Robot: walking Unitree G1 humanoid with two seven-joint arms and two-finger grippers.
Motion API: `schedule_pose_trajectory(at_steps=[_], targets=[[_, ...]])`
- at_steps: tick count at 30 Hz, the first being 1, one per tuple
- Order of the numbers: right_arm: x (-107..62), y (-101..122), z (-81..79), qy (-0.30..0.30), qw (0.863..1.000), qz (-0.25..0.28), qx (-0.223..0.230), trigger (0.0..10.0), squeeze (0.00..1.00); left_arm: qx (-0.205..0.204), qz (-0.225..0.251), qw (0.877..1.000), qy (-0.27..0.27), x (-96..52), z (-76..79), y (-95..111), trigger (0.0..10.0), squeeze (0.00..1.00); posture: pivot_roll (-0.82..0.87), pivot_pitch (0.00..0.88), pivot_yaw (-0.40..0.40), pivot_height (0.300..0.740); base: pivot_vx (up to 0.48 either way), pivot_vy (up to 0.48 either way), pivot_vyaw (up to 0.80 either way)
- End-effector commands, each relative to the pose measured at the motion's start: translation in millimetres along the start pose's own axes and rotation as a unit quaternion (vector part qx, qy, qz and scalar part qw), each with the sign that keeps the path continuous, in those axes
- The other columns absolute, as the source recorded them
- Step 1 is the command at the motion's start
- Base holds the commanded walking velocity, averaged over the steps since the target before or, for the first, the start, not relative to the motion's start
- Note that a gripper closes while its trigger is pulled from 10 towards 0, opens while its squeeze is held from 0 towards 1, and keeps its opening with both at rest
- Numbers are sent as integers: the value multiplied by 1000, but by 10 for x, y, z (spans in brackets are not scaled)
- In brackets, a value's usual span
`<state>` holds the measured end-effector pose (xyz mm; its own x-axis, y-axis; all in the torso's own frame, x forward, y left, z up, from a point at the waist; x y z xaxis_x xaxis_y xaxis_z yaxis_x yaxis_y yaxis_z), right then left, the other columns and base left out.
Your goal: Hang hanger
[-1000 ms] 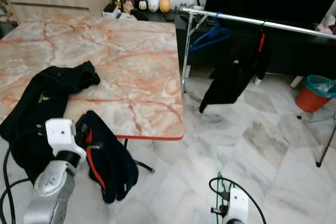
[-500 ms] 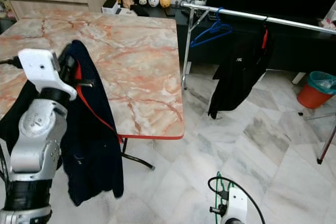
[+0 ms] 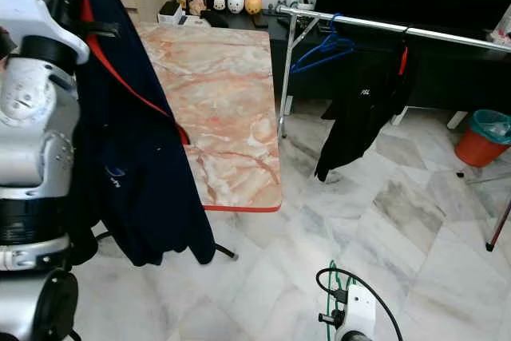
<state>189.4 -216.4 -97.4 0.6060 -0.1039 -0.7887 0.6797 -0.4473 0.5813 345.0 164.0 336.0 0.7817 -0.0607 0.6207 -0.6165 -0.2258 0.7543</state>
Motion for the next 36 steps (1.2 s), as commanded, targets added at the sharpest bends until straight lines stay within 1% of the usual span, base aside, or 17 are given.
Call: schedule_pose_trajectory(at_steps=[1,3,10,14,22,36], targets=[[0,36,30,-6,1000,8,11,10000,0,-8,6,1000,2,2,29,43,10000,0,212,0,-75,740,0,0,0],[0,33,34,-7,1000,5,7,10000,0,-12,2,1000,1,-29,72,18,10000,0,214,0,-78,740,0,0,0],[-1,31,32,-6,1000,6,8,10000,0,-12,-2,1000,-3,-33,68,-12,10000,0,212,0,-74,740,284,0,0],[0,23,23,-5,1000,5,8,10000,0,-13,1,1000,-3,-6,65,0,10000,0,213,0,-72,740,480,0,0],[0,17,20,-5,1000,4,10,10000,0,-14,-2,1000,-6,-19,88,-16,10000,0,211,0,-68,740,480,0,0],[-1,17,27,-6,1000,4,10,10000,0,-7,1,1000,-10,-16,63,-12,10000,0,209,0,-68,740,480,0,0]])
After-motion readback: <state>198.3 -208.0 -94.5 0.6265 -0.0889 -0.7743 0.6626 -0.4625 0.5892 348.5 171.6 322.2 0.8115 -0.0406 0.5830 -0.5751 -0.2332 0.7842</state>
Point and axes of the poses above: a point about 5 cm out from each wrist's last joint towards the gripper, its own x axis pointing out of the wrist towards the gripper, its own y axis along the axis of the wrist's last joint, z = x × y, the point moved 2 cm from there along x, pointing out of the wrist towards the gripper, and after that the axes turned 12 degrees about x, right-handed, at the moved point
